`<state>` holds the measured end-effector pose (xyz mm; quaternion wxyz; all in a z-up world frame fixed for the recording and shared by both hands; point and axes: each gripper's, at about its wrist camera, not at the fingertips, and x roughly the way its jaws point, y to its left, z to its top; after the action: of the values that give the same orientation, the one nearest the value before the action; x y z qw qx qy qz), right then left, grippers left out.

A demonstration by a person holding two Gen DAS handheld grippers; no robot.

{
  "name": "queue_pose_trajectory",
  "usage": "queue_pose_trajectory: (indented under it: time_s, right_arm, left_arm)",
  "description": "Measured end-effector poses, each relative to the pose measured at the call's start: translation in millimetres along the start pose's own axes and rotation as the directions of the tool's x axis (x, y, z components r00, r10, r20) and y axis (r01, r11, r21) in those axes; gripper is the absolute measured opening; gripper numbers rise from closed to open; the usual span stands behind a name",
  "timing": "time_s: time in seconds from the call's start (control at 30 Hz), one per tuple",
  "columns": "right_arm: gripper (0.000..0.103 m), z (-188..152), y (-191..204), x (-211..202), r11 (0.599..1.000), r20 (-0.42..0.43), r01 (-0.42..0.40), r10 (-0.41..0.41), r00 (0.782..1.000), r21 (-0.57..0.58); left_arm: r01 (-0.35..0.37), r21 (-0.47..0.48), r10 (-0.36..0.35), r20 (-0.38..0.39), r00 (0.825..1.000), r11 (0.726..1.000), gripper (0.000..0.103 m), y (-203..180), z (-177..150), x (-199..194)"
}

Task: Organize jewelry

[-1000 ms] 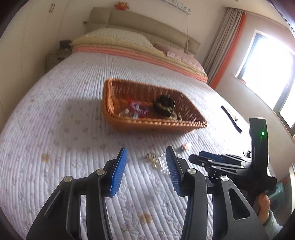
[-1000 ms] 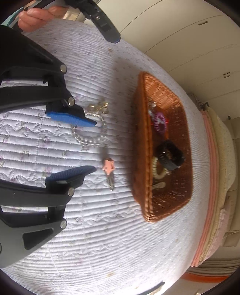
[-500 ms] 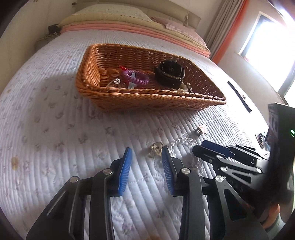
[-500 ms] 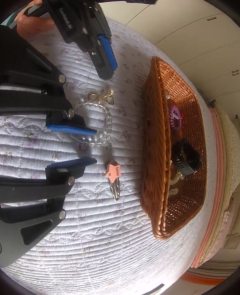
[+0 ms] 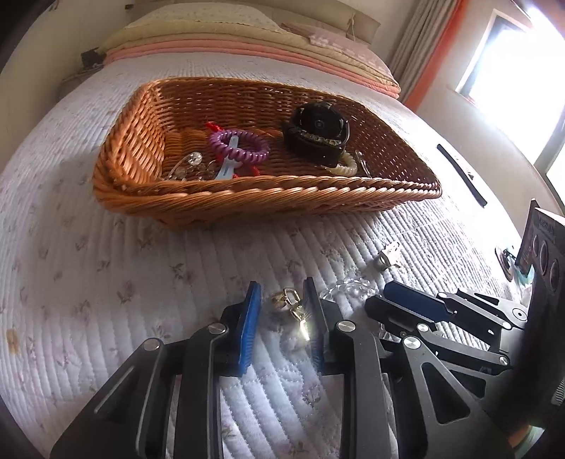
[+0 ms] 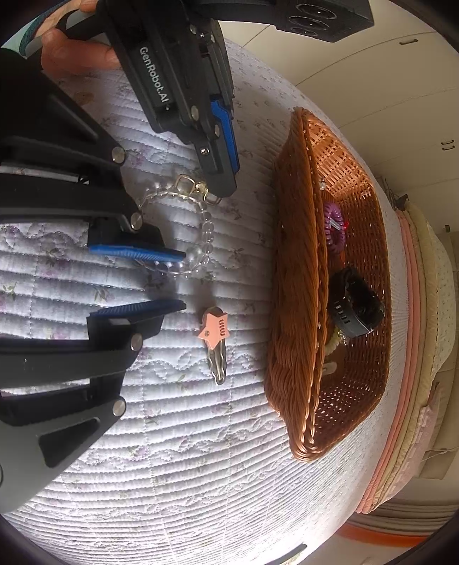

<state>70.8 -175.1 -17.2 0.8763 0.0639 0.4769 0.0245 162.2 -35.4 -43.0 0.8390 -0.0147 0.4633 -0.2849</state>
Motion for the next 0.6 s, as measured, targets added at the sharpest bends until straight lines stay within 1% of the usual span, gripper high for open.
queue_pose_trajectory:
  time_s: [0.13, 0.27, 0.43, 0.5, 0.6]
  right_arm:
    - [0.02, -0.1, -2.5, 0.9, 1.0, 0.003, -0.015, 0.015, 1.0, 0.011]
    - [0.02, -0.3, -4.6, 0.0, 1.0, 0.004, -0.02, 0.02, 1.0, 0.015]
    - [0.02, -0.8, -6.6, -1.2, 0.999, 0.005, -0.027, 0.027, 1.0, 0.02]
    - [0.02, -0.9, -6.4, -1.0, 0.999, 0.007, -0.028, 0.028, 1.0, 0.022]
    - [0.02, -1.1, -5.7, -0.9, 1.0, 0.009, -0.024, 0.023, 1.0, 0.02]
  left_arm:
    - [0.013, -0.019, -0.014, -0.011, 1.0, 1.0, 0.021, 10.2, -5.9, -7.5]
    - [-0.025, -0.006, 0.025, -0.041, 0.999, 1.0, 0.012, 15.9, -15.6, -7.6]
    - [-0.013, -0.033, 0.012, -0.009, 1.0, 0.999, 0.012, 24.3, -17.9, -18.2]
    - [0.003, -0.049, -0.002, 0.011, 1.0, 0.999, 0.012, 28.3, -17.5, -24.9]
    - [0.074, -0.058, -0.071, 0.049, 0.996, 0.996, 0.012, 27.4, -15.0, -36.4]
